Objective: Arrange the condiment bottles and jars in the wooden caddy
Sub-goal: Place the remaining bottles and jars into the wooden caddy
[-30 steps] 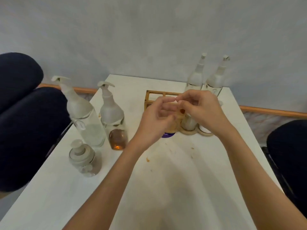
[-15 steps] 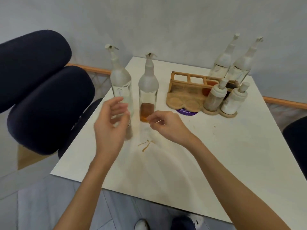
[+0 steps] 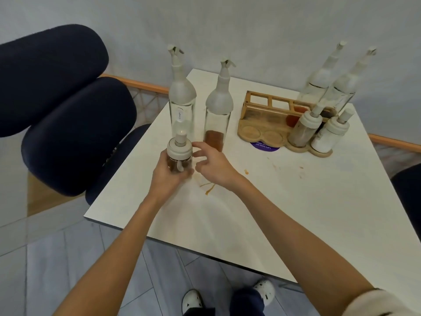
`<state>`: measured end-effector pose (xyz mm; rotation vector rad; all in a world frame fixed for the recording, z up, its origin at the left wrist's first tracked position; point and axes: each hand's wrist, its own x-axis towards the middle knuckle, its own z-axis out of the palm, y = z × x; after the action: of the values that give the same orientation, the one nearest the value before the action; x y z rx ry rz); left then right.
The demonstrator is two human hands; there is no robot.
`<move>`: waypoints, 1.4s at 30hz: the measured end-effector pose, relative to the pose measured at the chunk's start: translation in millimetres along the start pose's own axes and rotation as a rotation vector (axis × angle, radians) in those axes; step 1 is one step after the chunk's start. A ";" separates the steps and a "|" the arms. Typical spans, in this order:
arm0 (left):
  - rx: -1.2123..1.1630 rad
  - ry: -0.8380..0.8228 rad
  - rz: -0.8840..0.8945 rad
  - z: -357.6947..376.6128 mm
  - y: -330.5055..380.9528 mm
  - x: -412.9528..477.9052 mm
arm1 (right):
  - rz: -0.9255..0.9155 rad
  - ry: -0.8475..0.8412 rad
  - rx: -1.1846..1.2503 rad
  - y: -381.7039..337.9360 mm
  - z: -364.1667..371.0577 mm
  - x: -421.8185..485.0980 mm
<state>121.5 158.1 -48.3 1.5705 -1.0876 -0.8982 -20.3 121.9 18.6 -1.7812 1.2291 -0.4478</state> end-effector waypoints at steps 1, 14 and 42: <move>0.005 0.022 -0.006 1.5 0.1 0.9 | 0.003 0.004 0.001 1.4 -0.8 -0.5; -0.023 -0.198 0.042 82.2 26.6 -16.3 | 0.140 0.135 0.036 50.8 -81.2 -39.1; -0.093 -0.367 0.024 136.8 18.7 -19.7 | -0.095 0.020 -0.466 52.6 -143.6 -30.1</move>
<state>-14.9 132.7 -62.2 1.3440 -1.2953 -1.2355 -164.1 75.9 56.9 -2.2390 1.3437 -0.2433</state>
